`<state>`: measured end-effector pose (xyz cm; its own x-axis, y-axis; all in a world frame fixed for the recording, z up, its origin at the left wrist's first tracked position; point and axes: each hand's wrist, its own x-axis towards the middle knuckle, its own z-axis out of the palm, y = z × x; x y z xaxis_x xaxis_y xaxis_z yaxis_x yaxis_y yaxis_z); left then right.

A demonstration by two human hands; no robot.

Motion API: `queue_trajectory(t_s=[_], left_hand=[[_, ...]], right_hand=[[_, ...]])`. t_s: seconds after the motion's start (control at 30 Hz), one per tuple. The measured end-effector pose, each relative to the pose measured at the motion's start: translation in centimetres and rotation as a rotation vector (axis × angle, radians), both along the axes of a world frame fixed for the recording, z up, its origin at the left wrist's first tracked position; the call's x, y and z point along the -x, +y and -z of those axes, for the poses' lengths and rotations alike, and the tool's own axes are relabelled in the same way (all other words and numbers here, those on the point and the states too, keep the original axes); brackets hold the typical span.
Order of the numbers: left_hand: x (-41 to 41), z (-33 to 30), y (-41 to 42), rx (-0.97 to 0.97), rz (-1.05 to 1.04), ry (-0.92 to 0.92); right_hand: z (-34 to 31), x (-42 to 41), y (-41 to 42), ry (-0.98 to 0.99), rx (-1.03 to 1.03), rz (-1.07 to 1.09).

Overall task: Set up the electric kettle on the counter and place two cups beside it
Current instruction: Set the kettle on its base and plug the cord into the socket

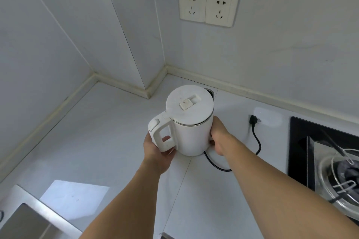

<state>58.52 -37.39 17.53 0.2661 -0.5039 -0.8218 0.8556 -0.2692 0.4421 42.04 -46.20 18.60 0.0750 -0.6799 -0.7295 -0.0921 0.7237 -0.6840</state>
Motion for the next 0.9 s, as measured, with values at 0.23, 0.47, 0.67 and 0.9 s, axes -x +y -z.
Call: queue_trajectory(t_s=[0.23,0.47,0.67,0.9], left_hand=[[-4.1,0.2,-2.8,0.039,-0.039,-0.060],[-7.5,0.7,-3.6,0.051,-0.054,-0.091],[-6.1,0.4,-3.1,-0.026,-0.154,-0.084],[0.8,0.1,-1.8,-0.337,-0.223,-0.115]], right_hand=[[-0.1,-4.3,-2.4,-0.014,0.016,-0.007],[0.0,-8.7,-4.0,-0.018,0.037,-0.045],[-0.3,-8.6,-4.2,0.002,0.022,-0.084],[-2.7,-2.3,-4.4,0.436,0.311,0.051]])
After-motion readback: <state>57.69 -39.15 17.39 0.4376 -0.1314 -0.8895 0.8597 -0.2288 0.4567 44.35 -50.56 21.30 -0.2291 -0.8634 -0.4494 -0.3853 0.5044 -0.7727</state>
